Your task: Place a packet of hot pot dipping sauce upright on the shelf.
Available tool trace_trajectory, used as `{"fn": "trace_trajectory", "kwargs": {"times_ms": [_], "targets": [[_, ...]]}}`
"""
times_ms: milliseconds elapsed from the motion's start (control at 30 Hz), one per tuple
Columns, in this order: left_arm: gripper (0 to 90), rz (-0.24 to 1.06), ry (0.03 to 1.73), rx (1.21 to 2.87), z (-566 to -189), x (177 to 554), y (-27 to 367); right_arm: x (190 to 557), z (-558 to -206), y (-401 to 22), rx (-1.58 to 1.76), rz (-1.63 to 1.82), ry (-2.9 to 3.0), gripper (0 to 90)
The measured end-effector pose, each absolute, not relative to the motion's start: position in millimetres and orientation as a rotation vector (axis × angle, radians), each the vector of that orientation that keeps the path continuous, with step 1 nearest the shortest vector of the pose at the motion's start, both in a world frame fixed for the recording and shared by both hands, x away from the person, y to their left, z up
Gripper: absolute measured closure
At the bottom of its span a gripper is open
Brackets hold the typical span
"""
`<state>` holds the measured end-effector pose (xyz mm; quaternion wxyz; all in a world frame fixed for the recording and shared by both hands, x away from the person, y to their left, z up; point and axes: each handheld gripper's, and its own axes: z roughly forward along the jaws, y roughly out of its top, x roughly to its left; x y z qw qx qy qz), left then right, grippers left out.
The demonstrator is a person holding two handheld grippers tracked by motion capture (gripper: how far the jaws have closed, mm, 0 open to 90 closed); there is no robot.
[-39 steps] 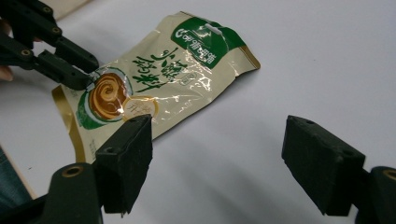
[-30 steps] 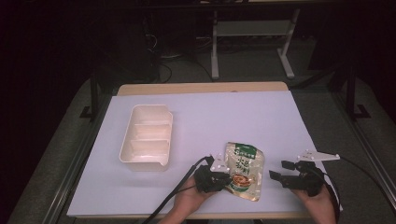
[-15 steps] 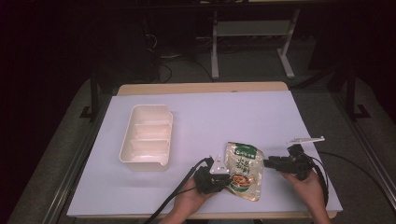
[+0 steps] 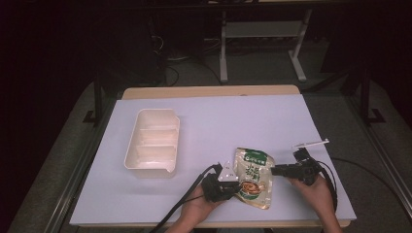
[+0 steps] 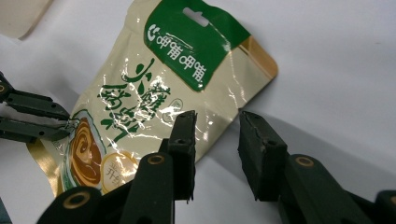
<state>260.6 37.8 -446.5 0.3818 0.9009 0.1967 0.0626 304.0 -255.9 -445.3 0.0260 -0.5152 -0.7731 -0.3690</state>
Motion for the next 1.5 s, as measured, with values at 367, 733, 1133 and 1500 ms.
{"fn": "trace_trajectory", "kwargs": {"times_ms": [367, 733, 1133, 1500], "targets": [[79.9, 0.161, 0.503, 2.298, -446.6, 260.2, 37.4, 303.1, -440.7, -252.6, -1.526, -1.224, -2.387, 68.5], [79.9, 0.166, 0.498, 2.305, -446.5, 259.7, 37.3, 299.7, -428.9, -250.5, -1.355, -1.402, -2.443, 67.2], [79.7, 0.16, 0.504, 2.298, -446.6, 260.1, 37.4, 311.8, -442.4, -242.2, -1.318, -1.358, -2.462, 69.2], [78.9, 0.163, 0.5, 2.286, -447.0, 259.5, 39.3, 316.4, -452.7, -233.6, -1.311, -1.335, -2.49, 77.8]]}}
